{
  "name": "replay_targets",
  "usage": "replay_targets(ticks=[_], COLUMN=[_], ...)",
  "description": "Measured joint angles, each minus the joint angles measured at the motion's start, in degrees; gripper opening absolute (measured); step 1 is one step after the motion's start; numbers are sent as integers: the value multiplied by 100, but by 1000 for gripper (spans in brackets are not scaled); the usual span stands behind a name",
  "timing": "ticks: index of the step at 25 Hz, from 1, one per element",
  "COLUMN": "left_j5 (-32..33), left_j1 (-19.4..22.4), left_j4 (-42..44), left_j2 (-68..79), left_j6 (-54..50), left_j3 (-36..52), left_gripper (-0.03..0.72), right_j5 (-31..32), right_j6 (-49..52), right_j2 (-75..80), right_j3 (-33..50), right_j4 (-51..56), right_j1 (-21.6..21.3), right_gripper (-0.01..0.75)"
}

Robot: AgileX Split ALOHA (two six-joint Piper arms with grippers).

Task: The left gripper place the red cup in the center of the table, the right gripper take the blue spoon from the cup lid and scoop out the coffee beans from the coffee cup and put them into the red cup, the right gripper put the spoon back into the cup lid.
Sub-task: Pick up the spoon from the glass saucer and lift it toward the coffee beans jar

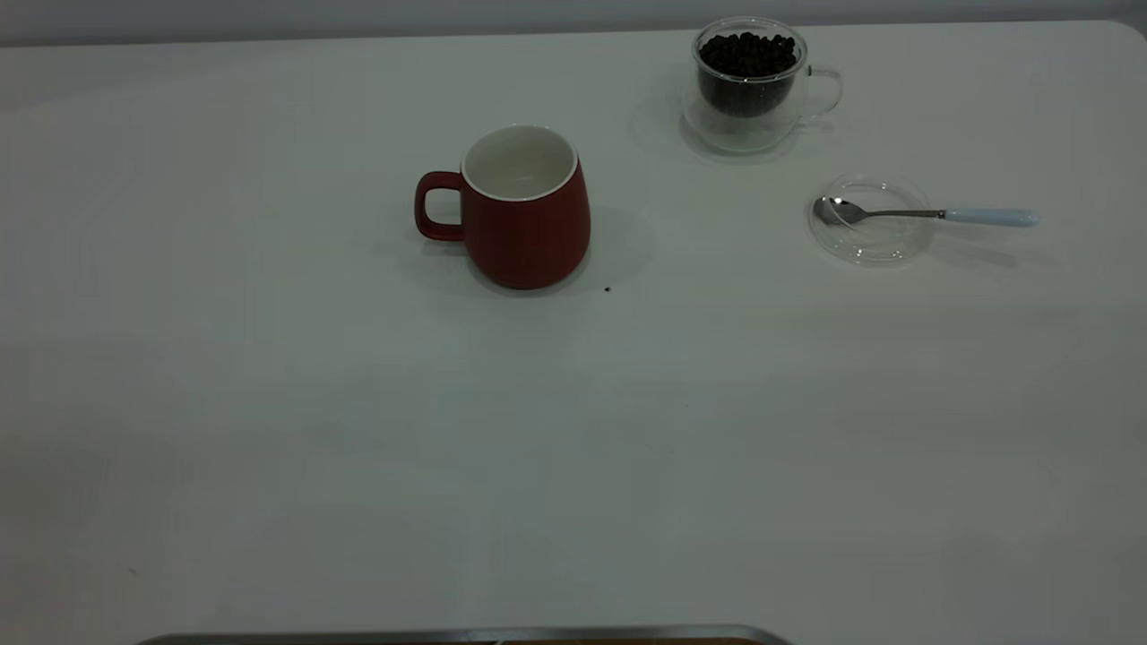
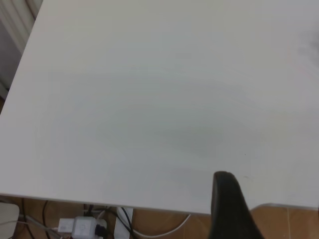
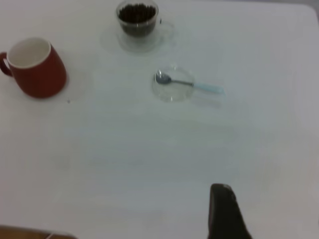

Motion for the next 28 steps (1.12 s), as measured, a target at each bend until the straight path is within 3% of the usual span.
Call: replay_targets(ticks=[8, 15, 22, 28], left_j5=[-5, -5, -5, -10], left_j1=[0, 0, 0, 0], left_j4=[0, 0, 0, 0], left_j2=[0, 0, 0, 0], left_j6=[5, 5, 5, 10], left_j3=[4, 4, 4, 11], left_gripper=[482, 482, 482, 482], right_j5=[-1330, -2584, -3111, -3472], right_j6=[64, -340, -1642, -2523], right_j2=[2796, 5708, 7797, 8914], right_j3=[-798, -1334, -2000, -2109], right_j4=[286, 1389, 2895, 3947], right_j1=[0, 0, -12, -140], right_gripper=[532, 580, 580, 580])
